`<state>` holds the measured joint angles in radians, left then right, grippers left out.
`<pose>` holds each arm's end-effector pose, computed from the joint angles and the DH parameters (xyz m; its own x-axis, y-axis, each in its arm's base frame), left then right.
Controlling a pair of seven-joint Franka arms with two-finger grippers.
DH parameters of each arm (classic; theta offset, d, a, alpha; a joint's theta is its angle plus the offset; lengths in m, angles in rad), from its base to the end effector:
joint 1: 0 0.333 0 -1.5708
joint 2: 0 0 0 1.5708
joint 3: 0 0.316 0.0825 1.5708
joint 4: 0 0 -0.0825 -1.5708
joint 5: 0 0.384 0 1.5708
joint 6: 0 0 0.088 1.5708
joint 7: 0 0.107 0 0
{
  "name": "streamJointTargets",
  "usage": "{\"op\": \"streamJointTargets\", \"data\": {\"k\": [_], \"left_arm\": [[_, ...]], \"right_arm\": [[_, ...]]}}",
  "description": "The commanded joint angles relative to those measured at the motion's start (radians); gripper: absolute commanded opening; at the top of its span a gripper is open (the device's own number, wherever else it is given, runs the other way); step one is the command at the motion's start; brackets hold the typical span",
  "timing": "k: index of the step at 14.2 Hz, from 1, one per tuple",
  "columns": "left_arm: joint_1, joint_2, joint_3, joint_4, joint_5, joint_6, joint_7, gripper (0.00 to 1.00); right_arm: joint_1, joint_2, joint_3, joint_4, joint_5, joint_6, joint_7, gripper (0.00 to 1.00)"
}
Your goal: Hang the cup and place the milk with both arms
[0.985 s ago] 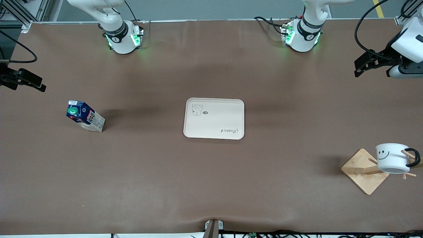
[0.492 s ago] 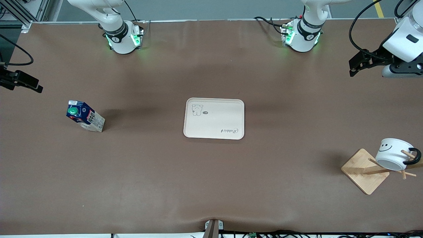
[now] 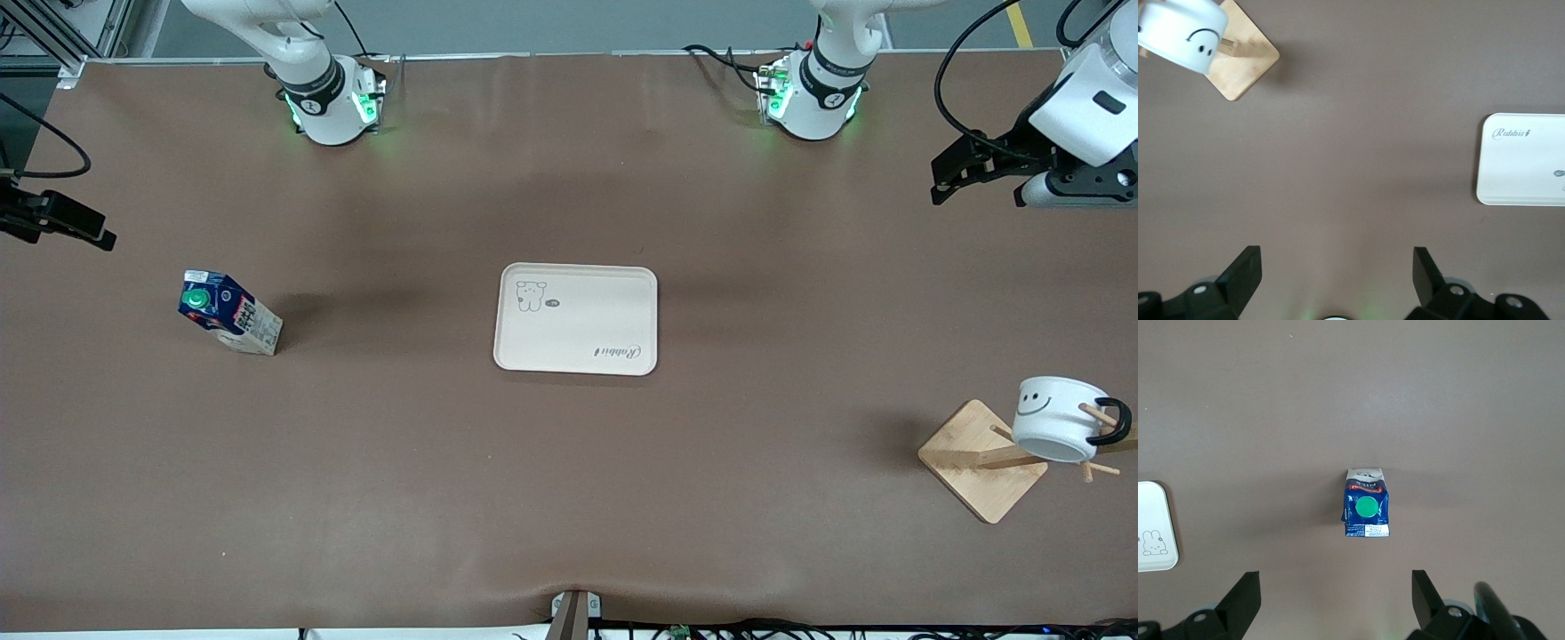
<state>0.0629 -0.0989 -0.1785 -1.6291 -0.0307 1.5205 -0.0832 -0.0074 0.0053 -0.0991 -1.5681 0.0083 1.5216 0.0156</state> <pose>0.5142 -0.0682 0.6449 0.9994 -0.0329 -0.0123 -0.0327 -0.9994 0.0122 0.5477 -0.0575 0.6187 0.9913 -0.1213 -0.0519 -0.1218 -0.9925 -0.0070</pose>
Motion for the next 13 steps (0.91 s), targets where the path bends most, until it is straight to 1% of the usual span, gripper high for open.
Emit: {"op": "streamJointTargets", "data": {"k": [1, 7, 10, 13], "left_arm": [[0.012, -0.018, 0.001, -0.020, -0.020, 0.015, -0.015, 1.00], [0.012, -0.010, 0.004, -0.008, -0.005, 0.010, -0.017, 1.00], [0.009, -0.010, -0.002, -0.006, 0.032, 0.010, -0.020, 1.00], [0.011, -0.010, -0.007, -0.006, 0.032, 0.009, -0.018, 1.00]], "right_arm": [[-0.014, 0.009, 0.009, 0.014, 0.002, -0.012, 0.014, 1.00], [-0.016, 0.012, 0.009, 0.016, 0.002, -0.012, 0.014, 1.00], [-0.016, 0.012, 0.009, 0.014, 0.002, -0.012, 0.014, 1.00], [-0.022, 0.012, 0.009, 0.014, 0.002, -0.012, 0.014, 1.00]]}}
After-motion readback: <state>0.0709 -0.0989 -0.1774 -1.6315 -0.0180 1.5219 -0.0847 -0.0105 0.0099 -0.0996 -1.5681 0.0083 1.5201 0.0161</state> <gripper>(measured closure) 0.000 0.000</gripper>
